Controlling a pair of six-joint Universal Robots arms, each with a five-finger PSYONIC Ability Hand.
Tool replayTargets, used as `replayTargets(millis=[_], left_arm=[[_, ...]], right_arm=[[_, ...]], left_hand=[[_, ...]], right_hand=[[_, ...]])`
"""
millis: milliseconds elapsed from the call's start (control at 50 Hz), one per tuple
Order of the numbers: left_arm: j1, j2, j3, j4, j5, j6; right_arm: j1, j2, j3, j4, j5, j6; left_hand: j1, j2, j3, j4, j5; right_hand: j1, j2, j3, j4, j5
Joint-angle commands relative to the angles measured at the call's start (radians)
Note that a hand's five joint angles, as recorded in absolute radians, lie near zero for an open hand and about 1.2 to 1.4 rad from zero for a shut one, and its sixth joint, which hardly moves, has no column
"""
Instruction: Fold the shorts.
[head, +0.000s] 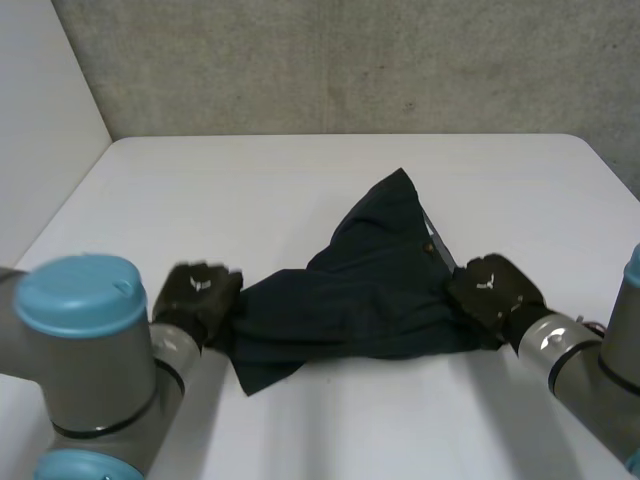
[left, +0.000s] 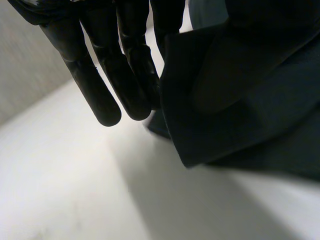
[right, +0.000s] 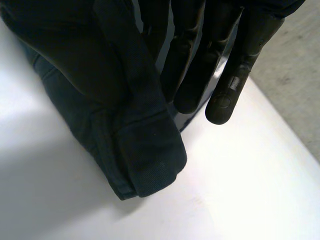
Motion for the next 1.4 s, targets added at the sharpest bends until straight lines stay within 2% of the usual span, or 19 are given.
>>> replayTargets(millis=[20, 80, 140, 220, 320, 400, 460, 600, 680, 760, 780, 840, 860, 920, 940, 1000, 1060, 1240, 1400], left_arm=[[0.010, 0.253, 0.135, -0.021, 0.010, 0.007], [0.026, 0.335, 0.203, -0.035, 0.013, 0.022], [0.060, 0.418, 0.295, -0.060, 0.030, 0.065], [0.080, 0.447, 0.419, -0.095, 0.049, 0.091], [0.100, 0.436, 0.514, -0.127, 0.051, 0.093], [0.108, 0.349, 0.524, -0.136, 0.051, 0.096], [0.109, 0.292, 0.522, -0.136, 0.053, 0.096], [0.109, 0.035, 0.562, -0.127, 0.049, 0.097], [0.117, -0.129, 0.672, -0.103, 0.045, 0.097], [0.135, -0.254, 0.824, -0.025, 0.051, 0.093], [0.143, -0.277, 0.879, 0.046, 0.050, 0.086], [0.146, -0.280, 0.936, 0.201, 0.046, 0.079], [0.139, -0.277, 0.941, 0.317, 0.046, 0.071], [0.134, -0.236, 0.918, 0.483, 0.045, 0.044], [0.140, -0.176, 0.892, 0.573, 0.042, 0.015], [0.148, -0.099, 0.851, 0.634, 0.043, -0.021], [0.155, -0.076, 0.820, 0.618, 0.048, -0.041], [0.168, -0.079, 0.616, 0.487, 0.053, -0.049], [0.165, -0.139, 0.326, 0.413, 0.074, -0.039]], right_arm=[[0.011, -0.199, -0.191, 0.149, 0.005, 0.045], [0.001, -0.316, -0.348, 0.242, -0.004, 0.117], [-0.004, -0.316, -0.496, 0.319, -0.005, 0.159], [-0.005, -0.315, -0.741, 0.457, -0.004, 0.188], [-0.001, -0.197, -0.987, 0.600, -0.005, 0.183], [0.008, -0.097, -1.047, 0.626, -0.007, 0.176], [0.022, -0.020, -1.047, 0.623, -0.005, 0.162], [0.064, 0.173, -1.050, 0.605, 0.001, 0.121], [0.070, 0.287, -1.070, 0.505, 0.021, 0.125], [0.119, 0.369, -1.116, 0.291, 0.079, 0.125], [0.133, 0.388, -1.137, 0.169, 0.106, 0.127], [0.143, 0.396, -1.165, -0.044, 0.145, 0.127], [0.143, 0.390, -1.180, -0.182, 0.162, 0.128], [0.143, 0.350, -1.188, -0.390, 0.177, 0.145], [0.142, 0.333, -1.188, -0.409, 0.179, 0.157], [0.139, 0.302, -1.191, -0.400, 0.179, 0.225], [0.140, 0.293, -1.179, -0.371, 0.177, 0.266], [0.145, 0.302, -1.058, -0.086, 0.140, 0.275], [0.145, 0.397, -0.865, 0.032, 0.084, 0.260]], left_hand=[[0.268, 0.205, 0.210, 0.198, 0.249], [0.268, 0.205, 0.210, 0.198, 0.249], [0.268, 0.205, 0.210, 0.198, 0.249], [0.268, 0.205, 0.210, 0.198, 0.249], [0.268, 0.205, 0.210, 0.198, 0.249], [0.268, 0.205, 0.210, 0.198, 0.249], [0.268, 0.205, 0.210, 0.198, 0.249], [0.268, 0.205, 0.210, 0.198, 0.249], [0.268, 0.205, 0.210, 0.198, 0.249], [0.268, 0.205, 0.210, 0.198, 0.249], [0.268, 0.205, 0.210, 0.198, 0.249], [0.268, 0.205, 0.210, 0.198, 0.249], [0.268, 0.205, 0.210, 0.198, 0.249], [0.268, 0.205, 0.210, 0.198, 0.249], [0.268, 0.205, 0.210, 0.198, 0.249], [0.268, 0.205, 0.210, 0.198, 0.249], [0.268, 0.205, 0.210, 0.198, 0.249], [0.268, 0.205, 0.210, 0.198, 0.249], [0.268, 0.205, 0.210, 0.198, 0.249]], right_hand=[[0.433, 0.225, 0.218, 0.208, 0.248], [0.433, 0.225, 0.218, 0.208, 0.248], [0.433, 0.225, 0.218, 0.208, 0.248], [0.433, 0.225, 0.218, 0.208, 0.248], [0.433, 0.225, 0.218, 0.208, 0.248], [0.433, 0.225, 0.218, 0.208, 0.248], [0.433, 0.225, 0.218, 0.208, 0.248], [0.433, 0.225, 0.218, 0.208, 0.248], [0.433, 0.225, 0.218, 0.208, 0.248], [0.433, 0.225, 0.218, 0.208, 0.248], [0.433, 0.225, 0.218, 0.208, 0.248], [0.433, 0.225, 0.218, 0.208, 0.248], [0.433, 0.225, 0.218, 0.208, 0.248], [0.433, 0.225, 0.218, 0.208, 0.248], [0.433, 0.225, 0.218, 0.208, 0.248], [0.433, 0.225, 0.218, 0.208, 0.248], [0.433, 0.225, 0.218, 0.208, 0.248], [0.433, 0.225, 0.218, 0.208, 0.248], [0.433, 0.225, 0.218, 0.208, 0.248]])
